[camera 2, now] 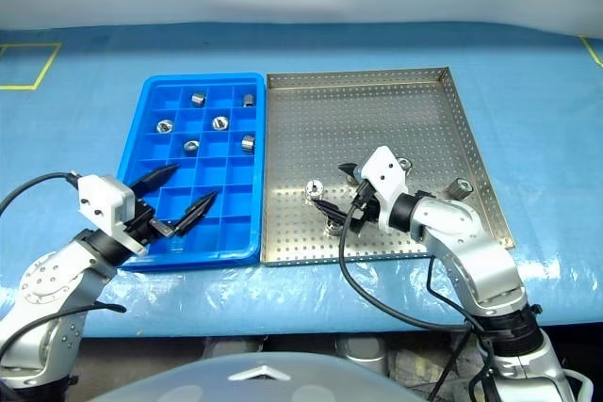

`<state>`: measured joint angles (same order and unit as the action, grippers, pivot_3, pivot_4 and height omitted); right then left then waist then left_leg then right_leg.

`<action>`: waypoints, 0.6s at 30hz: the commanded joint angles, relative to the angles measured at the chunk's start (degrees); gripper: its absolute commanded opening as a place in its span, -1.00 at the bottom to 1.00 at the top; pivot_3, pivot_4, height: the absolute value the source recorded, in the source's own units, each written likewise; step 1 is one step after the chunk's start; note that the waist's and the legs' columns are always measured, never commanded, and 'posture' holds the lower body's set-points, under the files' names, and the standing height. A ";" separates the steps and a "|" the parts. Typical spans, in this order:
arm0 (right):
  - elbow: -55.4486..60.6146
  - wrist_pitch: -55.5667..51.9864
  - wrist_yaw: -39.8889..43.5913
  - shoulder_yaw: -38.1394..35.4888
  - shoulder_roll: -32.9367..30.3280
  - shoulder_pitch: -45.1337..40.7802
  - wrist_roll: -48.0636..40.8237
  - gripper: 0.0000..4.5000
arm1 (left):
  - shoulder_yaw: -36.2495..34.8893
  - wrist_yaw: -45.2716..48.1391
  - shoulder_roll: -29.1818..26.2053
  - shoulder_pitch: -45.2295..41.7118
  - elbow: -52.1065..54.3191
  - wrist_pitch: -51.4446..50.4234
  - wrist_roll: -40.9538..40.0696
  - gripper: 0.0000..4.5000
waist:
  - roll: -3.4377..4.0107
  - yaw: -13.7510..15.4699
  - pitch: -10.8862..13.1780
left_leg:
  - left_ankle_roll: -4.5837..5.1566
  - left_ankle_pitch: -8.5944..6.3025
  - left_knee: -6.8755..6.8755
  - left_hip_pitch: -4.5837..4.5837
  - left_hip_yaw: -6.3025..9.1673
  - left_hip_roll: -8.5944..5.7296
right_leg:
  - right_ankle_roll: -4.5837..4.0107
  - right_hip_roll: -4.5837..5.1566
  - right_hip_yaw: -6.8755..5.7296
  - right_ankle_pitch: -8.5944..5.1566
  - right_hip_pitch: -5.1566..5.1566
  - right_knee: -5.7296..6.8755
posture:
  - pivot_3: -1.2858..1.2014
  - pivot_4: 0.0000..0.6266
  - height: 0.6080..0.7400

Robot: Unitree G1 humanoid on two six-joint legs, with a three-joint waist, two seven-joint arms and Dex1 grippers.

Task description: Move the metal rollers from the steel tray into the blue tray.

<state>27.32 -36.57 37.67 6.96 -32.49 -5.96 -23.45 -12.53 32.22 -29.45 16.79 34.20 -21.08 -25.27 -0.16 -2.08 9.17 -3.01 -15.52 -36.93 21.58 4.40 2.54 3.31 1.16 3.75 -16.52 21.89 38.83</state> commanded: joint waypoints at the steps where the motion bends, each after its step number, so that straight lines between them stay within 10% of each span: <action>1: 1.79 0.14 0.57 -0.37 -0.61 -0.45 -0.15 0.99 | -0.10 0.21 -0.63 -0.05 2.30 0.29 -0.09 1.00 | 0.00 0.00 0.00 | 0.00 0.00 0.00 0.00 0.00 0.00 | 0.00 0.00 0.00 0.00 0.00 0.00 | 0.04 -0.52 1.00; 18: 2.64 -0.04 -0.45 -1.26 -0.82 0.64 0.08 0.99 | 1.15 0.92 -2.52 -4.71 2.70 -2.08 -0.79 1.00 | 0.00 -0.03 0.00 | 0.00 0.00 0.00 0.00 0.01 0.00 | 0.00 0.00 -0.01 0.00 0.00 0.01 | 0.02 -0.52 1.00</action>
<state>27.58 -36.85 37.42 6.87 -33.14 -5.23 -23.10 -11.02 32.65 -31.16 13.65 34.20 -22.78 -25.16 -0.16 -2.11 9.17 -3.01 -15.51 -36.94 21.57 4.41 2.54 3.31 1.16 3.74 -16.52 21.89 38.85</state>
